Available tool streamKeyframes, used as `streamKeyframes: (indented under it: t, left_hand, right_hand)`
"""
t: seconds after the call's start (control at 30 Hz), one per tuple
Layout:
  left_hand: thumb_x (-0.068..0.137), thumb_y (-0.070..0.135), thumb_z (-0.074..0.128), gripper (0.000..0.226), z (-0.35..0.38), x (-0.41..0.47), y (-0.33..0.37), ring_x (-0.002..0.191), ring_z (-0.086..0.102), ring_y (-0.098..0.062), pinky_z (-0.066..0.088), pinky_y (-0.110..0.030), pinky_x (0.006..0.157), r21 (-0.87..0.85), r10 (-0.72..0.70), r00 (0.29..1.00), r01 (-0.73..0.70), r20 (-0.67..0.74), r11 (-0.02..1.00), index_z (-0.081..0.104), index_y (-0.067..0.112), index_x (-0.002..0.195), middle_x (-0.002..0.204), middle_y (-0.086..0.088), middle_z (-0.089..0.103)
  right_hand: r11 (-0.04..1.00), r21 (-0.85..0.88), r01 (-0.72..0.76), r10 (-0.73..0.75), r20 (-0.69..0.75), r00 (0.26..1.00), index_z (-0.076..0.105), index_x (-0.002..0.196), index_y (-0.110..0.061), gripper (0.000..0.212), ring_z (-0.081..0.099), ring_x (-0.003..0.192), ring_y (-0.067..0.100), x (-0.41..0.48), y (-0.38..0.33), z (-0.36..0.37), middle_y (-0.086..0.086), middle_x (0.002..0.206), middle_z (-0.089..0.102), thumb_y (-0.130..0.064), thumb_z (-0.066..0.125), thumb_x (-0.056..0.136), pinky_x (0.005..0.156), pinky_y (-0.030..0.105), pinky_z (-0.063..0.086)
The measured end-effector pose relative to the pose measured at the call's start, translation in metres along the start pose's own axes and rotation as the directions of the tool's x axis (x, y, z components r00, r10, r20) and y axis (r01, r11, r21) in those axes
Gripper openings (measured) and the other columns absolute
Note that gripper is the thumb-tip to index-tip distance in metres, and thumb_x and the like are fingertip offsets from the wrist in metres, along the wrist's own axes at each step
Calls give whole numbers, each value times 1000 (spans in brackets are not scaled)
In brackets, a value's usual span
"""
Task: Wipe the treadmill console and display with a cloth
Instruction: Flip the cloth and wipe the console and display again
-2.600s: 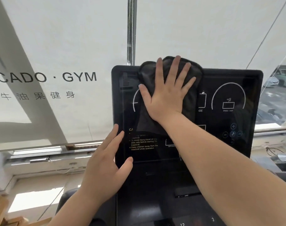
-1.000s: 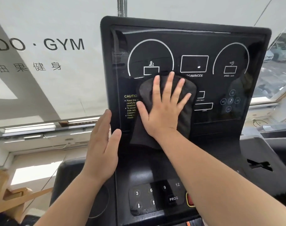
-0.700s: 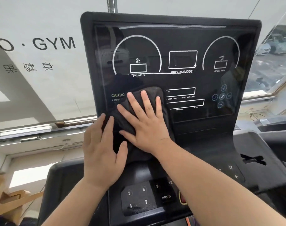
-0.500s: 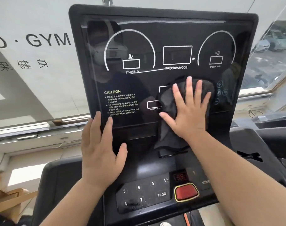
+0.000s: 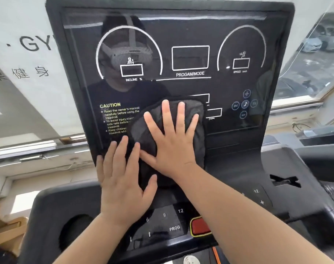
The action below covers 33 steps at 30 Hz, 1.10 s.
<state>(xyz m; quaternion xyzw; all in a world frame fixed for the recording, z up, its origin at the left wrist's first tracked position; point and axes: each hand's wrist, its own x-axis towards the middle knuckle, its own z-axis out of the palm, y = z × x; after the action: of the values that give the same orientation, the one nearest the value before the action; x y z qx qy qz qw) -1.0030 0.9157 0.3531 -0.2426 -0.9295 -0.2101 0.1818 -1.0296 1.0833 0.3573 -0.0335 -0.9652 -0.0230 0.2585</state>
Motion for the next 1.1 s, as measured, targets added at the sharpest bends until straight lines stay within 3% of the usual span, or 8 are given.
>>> streamKeyframes:
  t: [0.1, 0.2, 0.37, 0.53, 0.7, 0.83, 1.03, 1.1]
  left_hand:
    - [78, 48, 60, 75, 15, -1, 20, 146, 33, -38, 25, -61, 116, 34, 84, 996, -84, 9, 996, 54, 10, 142, 156, -15, 40]
    - [78, 46, 62, 73, 26, -5, 34, 144, 35, -38, 28, -60, 115, 19, 134, 990, -135, 48, 991, 56, 10, 141, 156, -14, 41]
    - [80, 41, 62, 65, 39, -18, 40, 139, 42, -36, 35, -63, 111, -35, 192, 975, -189, 111, 981, 61, 8, 135, 145, -11, 52]
    - [80, 47, 55, 71, 39, -27, 47, 147, 33, -31, 25, -61, 118, 33, 119, 972, -128, 203, 991, 55, 12, 141, 154, -6, 44]
    - [79, 45, 55, 69, 42, -29, 61, 149, 30, -34, 19, -57, 121, 85, 48, 982, -64, 181, 994, 57, 13, 140, 154, -8, 45]
    - [78, 42, 57, 66, 49, -30, 77, 145, 33, -38, 22, -57, 119, 68, 11, 995, -18, 100, 998, 59, 10, 136, 151, -13, 46]
    - [79, 45, 56, 71, 60, -24, 104, 143, 37, -36, 33, -59, 113, 66, -1, 989, -9, 150, 998, 55, 11, 141, 151, -9, 46]
    - [78, 47, 56, 73, 61, -23, 108, 143, 37, -36, 34, -59, 113, 90, -31, 986, 16, 165, 996, 54, 12, 142, 151, -8, 47]
  right_hand:
    - [985, -20, 171, -172, -69, 983, 35, 159, -37, 84, 12, 157, 41, -9, 46, 0, 5, 171, 18, -79, 50, 88, 121, 71, 3]
    - [981, -75, 181, -187, -81, 979, 34, 159, -35, 93, 14, 157, 41, -15, 104, -3, 3, 170, 14, -82, 56, 82, 121, 70, 3]
    - [983, -60, -171, 170, -14, 985, 21, 161, -28, 107, 5, 156, 48, -31, 186, -10, 15, 172, 8, -85, 53, 75, 120, 75, 7]
    - [927, -7, -376, 376, 41, 926, 9, 164, -19, 120, -5, 154, 54, -23, 141, -12, 23, 171, -4, -92, 41, 75, 118, 77, 4]
    - [999, 2, -38, 38, -11, 999, 20, 164, -24, 99, 2, 156, 50, -32, 88, -1, 17, 172, 8, -83, 42, 88, 117, 77, 3]
    - [984, 15, 180, -178, -95, 979, 35, 159, -35, 73, 17, 157, 40, -36, 123, 0, 4, 170, 24, -67, 52, 95, 122, 69, 8]
    - [996, -18, -90, 89, -45, 995, 27, 161, -28, 85, 6, 156, 45, -50, 233, -5, 15, 172, 11, -70, 49, 91, 120, 71, 7]
    - [994, -31, -108, 108, -15, 994, 23, 162, -25, 89, 3, 157, 46, -48, 244, -9, 18, 172, 7, -72, 47, 90, 122, 71, 6]
